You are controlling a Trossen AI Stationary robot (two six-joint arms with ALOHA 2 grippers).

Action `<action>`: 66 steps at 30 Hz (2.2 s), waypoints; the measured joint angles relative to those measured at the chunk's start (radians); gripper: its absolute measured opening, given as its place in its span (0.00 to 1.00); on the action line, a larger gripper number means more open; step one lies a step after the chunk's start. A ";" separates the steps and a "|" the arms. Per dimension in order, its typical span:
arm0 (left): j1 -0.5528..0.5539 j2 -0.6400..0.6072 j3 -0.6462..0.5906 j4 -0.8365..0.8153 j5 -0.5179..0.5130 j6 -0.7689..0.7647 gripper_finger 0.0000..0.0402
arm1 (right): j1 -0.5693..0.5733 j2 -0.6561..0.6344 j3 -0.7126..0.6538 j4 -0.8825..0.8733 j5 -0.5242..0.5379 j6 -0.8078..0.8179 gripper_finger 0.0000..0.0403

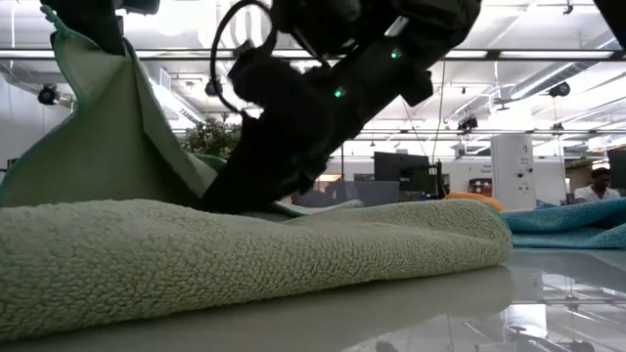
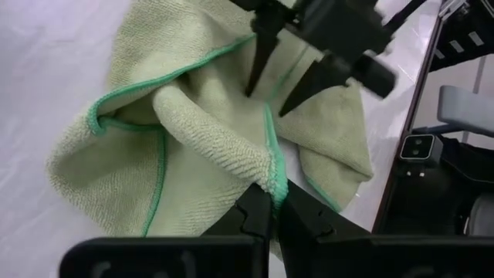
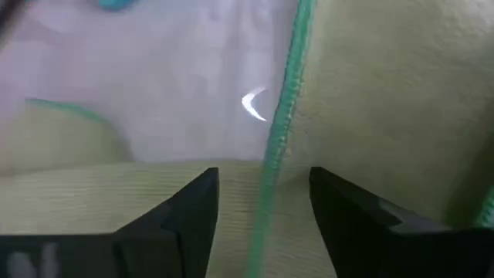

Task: Fold microfiber towels
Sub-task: Fold the left green towel

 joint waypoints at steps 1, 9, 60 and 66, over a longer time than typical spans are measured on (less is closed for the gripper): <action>0.000 -0.001 0.000 0.000 0.000 0.000 0.00 | 0.001 0.008 0.009 -0.007 0.037 0.000 0.48; 0.000 -0.004 0.000 0.000 0.047 -0.001 0.00 | 0.001 -0.012 0.014 -0.097 0.279 -0.039 0.37; 0.000 0.187 -0.006 -0.049 0.070 0.000 0.00 | 0.055 -0.197 -0.079 -0.562 0.130 -0.097 0.41; 0.000 0.185 -0.006 -0.049 0.070 0.000 0.00 | 0.053 -0.197 -0.126 -0.504 0.131 -0.109 0.40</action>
